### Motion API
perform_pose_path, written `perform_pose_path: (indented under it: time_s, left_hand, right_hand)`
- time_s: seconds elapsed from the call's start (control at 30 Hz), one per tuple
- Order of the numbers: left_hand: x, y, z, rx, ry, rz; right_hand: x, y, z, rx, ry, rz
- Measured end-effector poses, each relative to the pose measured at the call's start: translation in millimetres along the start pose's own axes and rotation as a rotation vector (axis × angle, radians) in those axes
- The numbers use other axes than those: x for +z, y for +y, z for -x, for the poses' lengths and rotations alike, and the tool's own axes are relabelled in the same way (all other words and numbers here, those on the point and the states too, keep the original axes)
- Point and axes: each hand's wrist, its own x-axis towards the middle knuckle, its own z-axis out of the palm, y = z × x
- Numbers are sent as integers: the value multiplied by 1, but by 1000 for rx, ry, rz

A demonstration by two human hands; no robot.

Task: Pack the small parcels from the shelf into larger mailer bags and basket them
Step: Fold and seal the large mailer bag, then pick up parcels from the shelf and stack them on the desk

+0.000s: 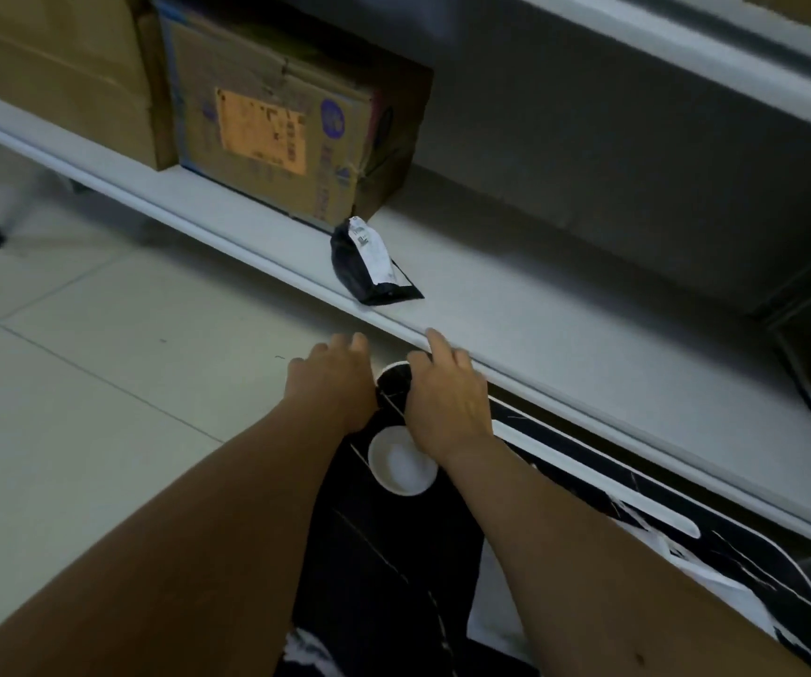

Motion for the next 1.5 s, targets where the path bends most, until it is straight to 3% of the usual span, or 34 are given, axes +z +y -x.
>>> perform_pose_path:
  time_s: [0.2, 0.47, 0.67, 0.97, 1.5]
  left_hand:
    - [8, -10, -12, -8, 91, 82]
    - [12, -28, -18, -103, 71, 53]
    - [7, -32, -16, -131, 55, 43]
    - [-18, 16, 13, 39, 73, 12]
    - [-4, 146, 155, 319, -125, -12]
  right_hand:
    - [4, -37, -59, -126, -10, 73]
    - [8, -42, -88, -53, -114, 135]
    - [-1, -33, -75, -32, -96, 47]
    - [-55, 23, 7, -22, -128, 1]
    - [-112, 84, 226, 99, -103, 17]
